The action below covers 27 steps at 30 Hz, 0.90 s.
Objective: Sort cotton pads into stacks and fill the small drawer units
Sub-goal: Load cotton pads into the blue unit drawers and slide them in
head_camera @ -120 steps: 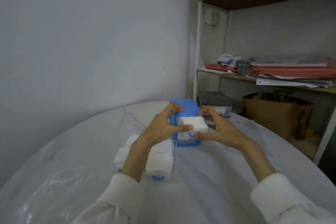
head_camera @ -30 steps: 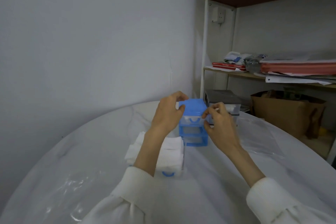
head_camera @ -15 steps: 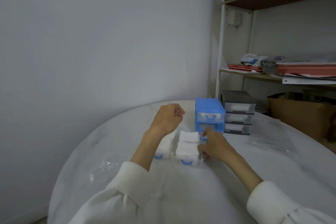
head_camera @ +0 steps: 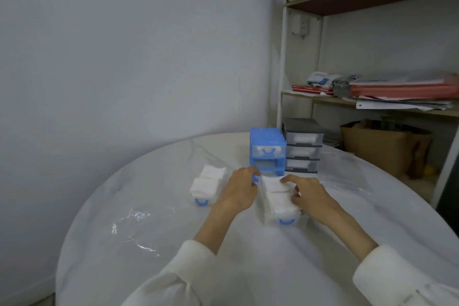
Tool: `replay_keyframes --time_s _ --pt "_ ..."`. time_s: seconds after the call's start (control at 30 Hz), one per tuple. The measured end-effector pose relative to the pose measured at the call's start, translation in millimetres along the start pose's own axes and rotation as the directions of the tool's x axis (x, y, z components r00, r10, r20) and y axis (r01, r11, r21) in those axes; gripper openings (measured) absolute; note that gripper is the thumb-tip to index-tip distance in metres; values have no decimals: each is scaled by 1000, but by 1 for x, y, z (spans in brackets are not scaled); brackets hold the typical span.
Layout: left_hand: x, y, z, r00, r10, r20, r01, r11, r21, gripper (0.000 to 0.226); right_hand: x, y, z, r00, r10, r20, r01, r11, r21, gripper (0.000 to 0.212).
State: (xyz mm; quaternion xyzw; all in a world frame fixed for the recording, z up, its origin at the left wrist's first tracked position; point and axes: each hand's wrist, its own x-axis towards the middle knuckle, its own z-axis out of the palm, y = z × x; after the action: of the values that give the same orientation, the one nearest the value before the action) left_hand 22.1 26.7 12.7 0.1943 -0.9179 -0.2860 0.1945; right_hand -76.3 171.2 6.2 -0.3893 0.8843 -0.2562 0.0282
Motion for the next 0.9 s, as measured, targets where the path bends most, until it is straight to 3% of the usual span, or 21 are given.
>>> replay_keyframes --time_s 0.2,0.33,0.6,0.9 --pt "19 7 3 992 9 -124 -13 999 -35 50 11 5 -4 993 -45 -109 39 998 -52 49" --pt "39 4 -1 972 108 -207 -111 994 -7 60 23 0 -6 990 -64 -127 56 997 -60 49" --pt "76 3 8 983 149 -111 -150 989 -4 60 35 -1 4 984 -116 -136 106 991 -80 48" --pt "81 -6 13 960 204 -190 -224 970 -92 62 48 -4 -3 985 -115 -126 100 988 -115 48"
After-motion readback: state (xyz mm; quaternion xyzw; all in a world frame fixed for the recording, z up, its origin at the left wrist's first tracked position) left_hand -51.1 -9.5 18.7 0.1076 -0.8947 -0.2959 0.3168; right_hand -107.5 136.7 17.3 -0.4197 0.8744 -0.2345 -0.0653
